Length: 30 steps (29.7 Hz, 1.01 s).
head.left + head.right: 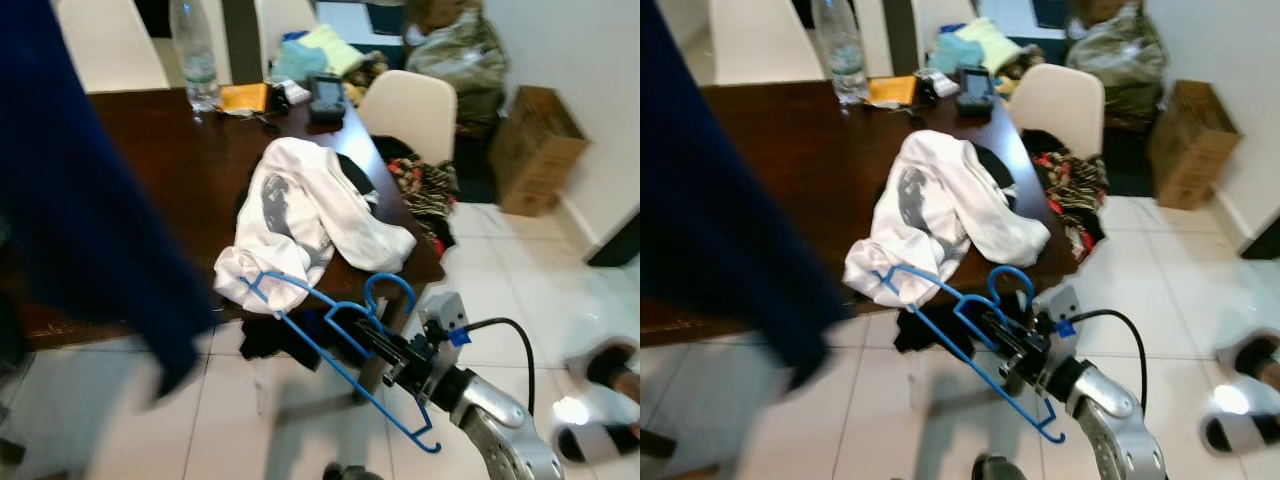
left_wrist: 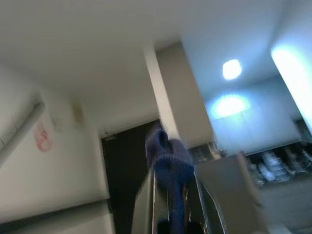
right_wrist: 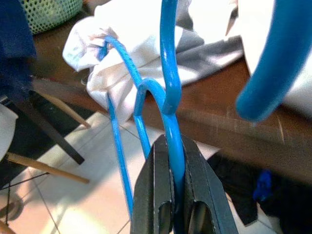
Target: Hang hanger
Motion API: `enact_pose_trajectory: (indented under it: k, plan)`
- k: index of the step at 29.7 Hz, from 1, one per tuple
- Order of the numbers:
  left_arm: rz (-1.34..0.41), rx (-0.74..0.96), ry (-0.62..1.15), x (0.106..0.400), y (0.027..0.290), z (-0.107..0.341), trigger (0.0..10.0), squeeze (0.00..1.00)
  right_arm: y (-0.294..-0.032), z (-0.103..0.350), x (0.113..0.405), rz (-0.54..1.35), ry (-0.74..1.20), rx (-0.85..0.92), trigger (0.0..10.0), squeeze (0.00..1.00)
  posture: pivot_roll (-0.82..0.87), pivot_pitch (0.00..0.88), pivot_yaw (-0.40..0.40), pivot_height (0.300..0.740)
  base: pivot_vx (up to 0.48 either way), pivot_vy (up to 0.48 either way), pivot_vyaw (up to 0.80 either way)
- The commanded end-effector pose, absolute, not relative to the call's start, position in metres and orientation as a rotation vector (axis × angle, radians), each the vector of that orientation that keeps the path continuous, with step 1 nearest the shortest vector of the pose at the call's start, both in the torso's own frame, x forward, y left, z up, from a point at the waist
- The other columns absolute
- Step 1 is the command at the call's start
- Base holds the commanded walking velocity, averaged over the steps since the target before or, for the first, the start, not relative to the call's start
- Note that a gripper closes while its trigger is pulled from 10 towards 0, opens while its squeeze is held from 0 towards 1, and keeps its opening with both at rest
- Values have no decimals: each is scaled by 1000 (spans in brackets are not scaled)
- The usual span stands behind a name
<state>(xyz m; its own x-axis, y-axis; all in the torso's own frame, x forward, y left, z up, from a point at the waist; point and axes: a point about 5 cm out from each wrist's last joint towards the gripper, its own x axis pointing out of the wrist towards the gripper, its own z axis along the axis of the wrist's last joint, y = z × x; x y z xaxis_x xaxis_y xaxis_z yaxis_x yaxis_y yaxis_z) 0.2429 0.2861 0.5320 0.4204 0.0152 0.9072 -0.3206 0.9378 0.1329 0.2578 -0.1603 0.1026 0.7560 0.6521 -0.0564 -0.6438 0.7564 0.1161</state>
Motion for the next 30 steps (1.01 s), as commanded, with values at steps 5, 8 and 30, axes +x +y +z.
enact_pose_trajectory:
  k: [5,8,30]
  plan:
    - [-23,170,-818,297,280,498,10000,0,-163,101,259,664,106,122,10000,0,99,173,-10,740,434,0,591]
    - [-235,156,-656,323,247,460,10000,0,-164,101,260,650,111,131,10000,0,94,179,-10,740,84,0,0]
    - [-755,-34,-228,320,60,284,10000,0,-167,103,257,631,112,178,10000,0,87,216,0,740,0,0,0]
